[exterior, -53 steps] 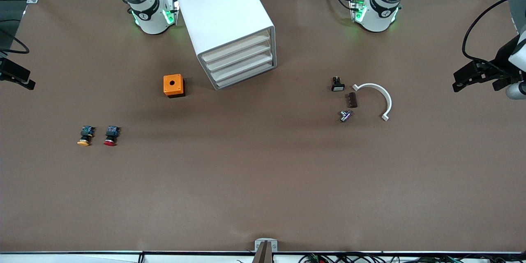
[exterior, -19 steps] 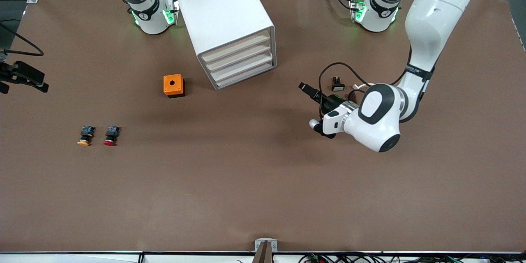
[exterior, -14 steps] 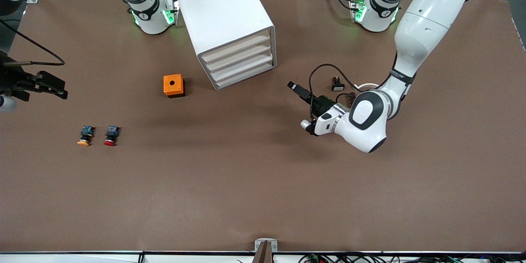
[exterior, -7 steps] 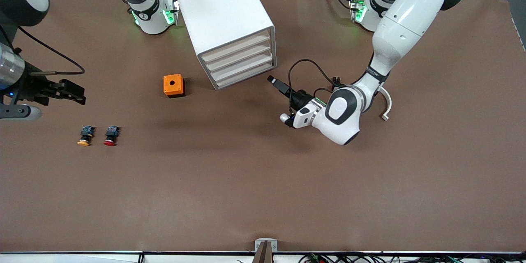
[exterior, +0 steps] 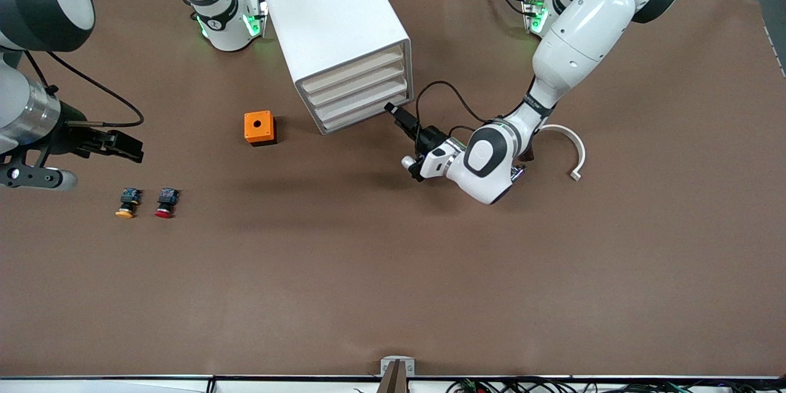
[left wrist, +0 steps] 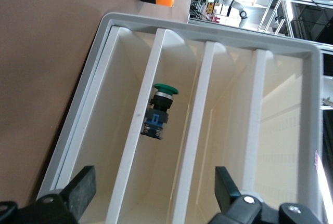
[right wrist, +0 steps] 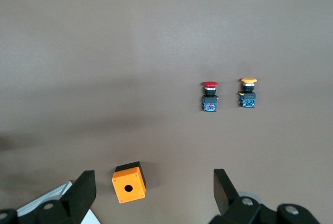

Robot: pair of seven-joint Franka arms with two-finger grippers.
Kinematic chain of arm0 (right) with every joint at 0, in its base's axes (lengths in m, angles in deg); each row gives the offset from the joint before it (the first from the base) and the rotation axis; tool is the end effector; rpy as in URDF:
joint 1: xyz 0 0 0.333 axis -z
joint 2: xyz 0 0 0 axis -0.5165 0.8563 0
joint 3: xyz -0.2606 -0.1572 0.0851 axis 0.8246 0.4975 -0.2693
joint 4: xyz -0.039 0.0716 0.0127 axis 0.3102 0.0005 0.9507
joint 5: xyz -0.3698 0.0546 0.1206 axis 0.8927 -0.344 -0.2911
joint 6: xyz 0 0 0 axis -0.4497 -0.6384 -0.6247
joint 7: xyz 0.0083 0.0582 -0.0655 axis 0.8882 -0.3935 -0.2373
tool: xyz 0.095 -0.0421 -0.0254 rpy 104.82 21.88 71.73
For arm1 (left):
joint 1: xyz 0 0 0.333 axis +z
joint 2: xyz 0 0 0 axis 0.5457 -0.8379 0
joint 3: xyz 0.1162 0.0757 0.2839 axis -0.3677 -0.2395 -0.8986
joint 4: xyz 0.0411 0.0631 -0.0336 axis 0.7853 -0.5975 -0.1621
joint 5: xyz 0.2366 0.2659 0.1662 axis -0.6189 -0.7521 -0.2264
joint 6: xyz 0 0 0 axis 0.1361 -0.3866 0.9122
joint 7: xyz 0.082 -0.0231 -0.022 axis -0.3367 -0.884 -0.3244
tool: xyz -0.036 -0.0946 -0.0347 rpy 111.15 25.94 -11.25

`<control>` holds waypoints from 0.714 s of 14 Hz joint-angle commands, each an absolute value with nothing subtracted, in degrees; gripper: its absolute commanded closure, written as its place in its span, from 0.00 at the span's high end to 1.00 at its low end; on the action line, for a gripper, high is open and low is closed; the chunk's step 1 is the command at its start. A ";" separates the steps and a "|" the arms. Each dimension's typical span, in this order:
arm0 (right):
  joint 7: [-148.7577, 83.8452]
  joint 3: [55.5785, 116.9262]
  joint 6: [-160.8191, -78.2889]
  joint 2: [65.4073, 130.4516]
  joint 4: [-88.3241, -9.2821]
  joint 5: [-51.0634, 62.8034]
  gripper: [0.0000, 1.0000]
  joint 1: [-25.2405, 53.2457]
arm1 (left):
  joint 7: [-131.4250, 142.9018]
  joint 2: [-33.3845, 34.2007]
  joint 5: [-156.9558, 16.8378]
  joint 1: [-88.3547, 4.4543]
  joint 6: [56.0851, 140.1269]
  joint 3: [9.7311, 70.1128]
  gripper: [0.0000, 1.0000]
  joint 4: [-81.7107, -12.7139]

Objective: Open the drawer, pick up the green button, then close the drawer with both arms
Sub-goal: 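Grasp the drawer front with the left gripper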

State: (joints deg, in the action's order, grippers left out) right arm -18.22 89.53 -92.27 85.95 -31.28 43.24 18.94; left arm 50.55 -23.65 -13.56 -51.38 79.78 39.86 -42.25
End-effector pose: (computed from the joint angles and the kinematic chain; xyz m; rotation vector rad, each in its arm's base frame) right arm 0.6085 0.0450 0.5770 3.0891 -0.1528 -0.1172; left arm 0.4687 -0.4272 0.1469 1.6984 -0.4910 -0.7194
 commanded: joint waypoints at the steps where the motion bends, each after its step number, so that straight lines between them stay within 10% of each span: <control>1: -16.79 89.68 -91.30 86.42 -30.46 43.51 1.00 18.53 | 53.66 -23.54 -11.12 -53.02 82.80 40.05 1.00 -43.47; 10: 0.61 89.68 -89.10 86.15 -32.39 43.42 1.00 12.91 | 59.91 -25.65 -5.14 -57.33 85.18 40.05 1.00 -44.88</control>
State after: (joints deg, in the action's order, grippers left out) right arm -0.95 89.40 -89.56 86.38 -31.81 43.24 13.10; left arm 57.92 -25.12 -7.26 -56.52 84.43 39.91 -44.66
